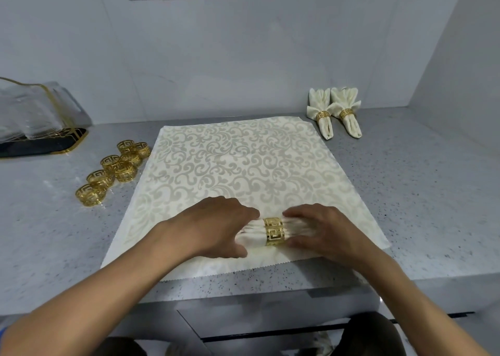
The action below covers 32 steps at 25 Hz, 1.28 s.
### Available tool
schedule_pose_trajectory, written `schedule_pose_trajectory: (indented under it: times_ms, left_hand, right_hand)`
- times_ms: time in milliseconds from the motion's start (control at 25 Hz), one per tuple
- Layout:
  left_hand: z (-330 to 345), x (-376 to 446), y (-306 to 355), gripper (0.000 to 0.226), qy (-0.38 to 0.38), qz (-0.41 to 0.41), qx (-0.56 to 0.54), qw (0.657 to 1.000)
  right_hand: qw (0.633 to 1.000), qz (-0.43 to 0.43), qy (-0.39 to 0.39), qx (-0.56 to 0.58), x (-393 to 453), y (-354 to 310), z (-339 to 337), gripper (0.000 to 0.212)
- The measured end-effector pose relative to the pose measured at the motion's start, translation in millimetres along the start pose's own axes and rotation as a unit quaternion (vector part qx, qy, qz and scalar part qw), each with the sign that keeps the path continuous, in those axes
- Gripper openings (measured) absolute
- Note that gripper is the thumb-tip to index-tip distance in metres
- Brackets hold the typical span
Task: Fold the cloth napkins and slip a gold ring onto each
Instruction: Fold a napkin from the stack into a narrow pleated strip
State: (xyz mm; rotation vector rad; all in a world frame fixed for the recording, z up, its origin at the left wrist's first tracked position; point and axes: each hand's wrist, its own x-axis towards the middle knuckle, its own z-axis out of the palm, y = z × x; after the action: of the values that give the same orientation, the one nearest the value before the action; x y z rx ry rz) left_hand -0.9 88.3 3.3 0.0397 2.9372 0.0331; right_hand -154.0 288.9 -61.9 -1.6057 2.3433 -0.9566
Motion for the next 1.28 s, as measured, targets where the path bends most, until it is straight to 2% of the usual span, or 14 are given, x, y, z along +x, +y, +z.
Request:
schedule_pose_trajectory:
  times_ms: [160, 280, 440, 520, 600, 680, 800, 880, 1000, 1120, 1280]
  left_hand:
    - [4, -1, 0, 0.012, 0.028, -0.004, -0.021, 0.999]
    - [2, -4, -2, 0.012, 0.027, -0.01, -0.019, 0.999]
    - [2, -9, -6, 0.014, 0.015, -0.018, 0.0, 1.0]
    - [0, -8, -1, 0.019, 0.049, -0.014, 0.026, 0.998]
    - [3, -4, 11, 0.038, 0.11, -0.003, 0.045, 0.993]
    - [8, 7, 27, 0.054, 0.131, -0.003, 0.06, 0.99]
    - [22, 22, 35, 0.031, 0.172, 0.031, 0.117, 0.978]
    - [23, 24, 25, 0.018, 0.207, 0.058, 0.153, 0.964]
    - [23, 25, 11, 0.027, 0.227, 0.095, 0.204, 0.947]
    - [24, 25, 2, 0.033, 0.23, 0.133, 0.229, 0.937]
    - [30, 21, -7, 0.042, 0.224, 0.128, 0.192, 0.947]
  right_hand:
    - [0.991, -0.106, 0.022, -0.084, 6, -1, 6, 0.032]
    - [0.987, -0.132, 0.037, -0.084, 7, -1, 10, 0.009]
    - [0.99, -0.107, 0.008, -0.087, 1, 1, 8, 0.023]
    - [0.99, -0.106, 0.017, -0.088, 2, 0, 9, 0.027]
    - [0.991, -0.098, 0.04, -0.084, 2, -3, 12, 0.024]
    - [0.992, -0.089, 0.052, -0.074, 1, -8, 16, 0.017]
    - [0.991, -0.075, 0.071, -0.083, -2, -17, 21, 0.006]
    - [0.993, -0.035, 0.091, -0.069, -3, -23, 23, 0.004]
    - [0.993, 0.031, 0.108, -0.038, -4, -33, 29, 0.007]
    - [0.99, 0.061, 0.122, -0.027, -1, -46, 38, 0.01]
    - [0.988, 0.09, 0.125, 0.008, -4, -51, 47, 0.013]
